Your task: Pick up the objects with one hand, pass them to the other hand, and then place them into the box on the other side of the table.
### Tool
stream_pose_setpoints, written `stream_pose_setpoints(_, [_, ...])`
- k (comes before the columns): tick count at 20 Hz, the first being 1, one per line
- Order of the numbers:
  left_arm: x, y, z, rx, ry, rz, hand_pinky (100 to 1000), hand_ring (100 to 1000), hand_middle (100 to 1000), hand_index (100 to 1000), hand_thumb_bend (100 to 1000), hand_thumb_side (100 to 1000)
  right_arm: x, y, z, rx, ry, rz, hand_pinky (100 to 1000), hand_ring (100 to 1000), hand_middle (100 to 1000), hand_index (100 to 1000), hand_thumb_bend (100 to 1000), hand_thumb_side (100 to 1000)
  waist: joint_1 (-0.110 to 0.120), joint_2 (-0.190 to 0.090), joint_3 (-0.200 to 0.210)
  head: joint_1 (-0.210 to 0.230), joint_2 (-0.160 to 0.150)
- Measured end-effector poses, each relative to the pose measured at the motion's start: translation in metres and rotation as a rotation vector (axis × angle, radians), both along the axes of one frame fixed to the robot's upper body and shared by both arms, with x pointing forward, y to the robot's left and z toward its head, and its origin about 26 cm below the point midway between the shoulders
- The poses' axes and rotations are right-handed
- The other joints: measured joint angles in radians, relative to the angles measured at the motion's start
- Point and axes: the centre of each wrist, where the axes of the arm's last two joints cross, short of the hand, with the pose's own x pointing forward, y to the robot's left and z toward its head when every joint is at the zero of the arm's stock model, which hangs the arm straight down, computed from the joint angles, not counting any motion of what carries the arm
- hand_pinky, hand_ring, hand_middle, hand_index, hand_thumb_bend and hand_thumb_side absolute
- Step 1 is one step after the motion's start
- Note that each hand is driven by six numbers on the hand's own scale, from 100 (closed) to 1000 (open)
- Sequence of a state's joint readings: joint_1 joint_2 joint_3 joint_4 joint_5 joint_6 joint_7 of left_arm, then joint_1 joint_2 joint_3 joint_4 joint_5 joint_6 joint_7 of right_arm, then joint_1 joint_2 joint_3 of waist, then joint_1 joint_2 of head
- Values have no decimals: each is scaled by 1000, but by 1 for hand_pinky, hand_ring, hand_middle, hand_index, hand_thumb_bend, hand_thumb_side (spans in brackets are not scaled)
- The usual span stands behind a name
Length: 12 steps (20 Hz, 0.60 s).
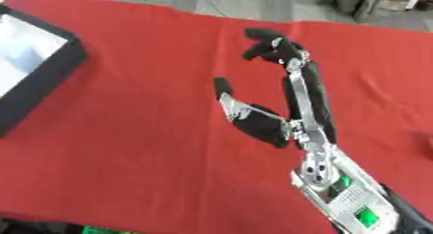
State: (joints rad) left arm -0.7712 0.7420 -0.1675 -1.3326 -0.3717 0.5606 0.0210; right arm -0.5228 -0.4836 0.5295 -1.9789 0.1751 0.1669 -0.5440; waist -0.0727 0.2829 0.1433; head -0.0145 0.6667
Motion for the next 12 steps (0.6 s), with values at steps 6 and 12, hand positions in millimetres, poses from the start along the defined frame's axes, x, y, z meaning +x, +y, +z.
stream_pose_setpoints(6, [-26,-19,4,-189,-148,-204,685,653,729,792,100,871,6,-20,5,-8,-8,-27,779,924,591,807,338,100,-4,-2,-7,-46,2])
stream_pose_setpoints(12, [-52,-35,3,-356,-243,-298,666,639,734,782,100,853,10,-48,7,-61,106,-33,785,933,615,806,309,160,-5,-6,-14,-76,8])
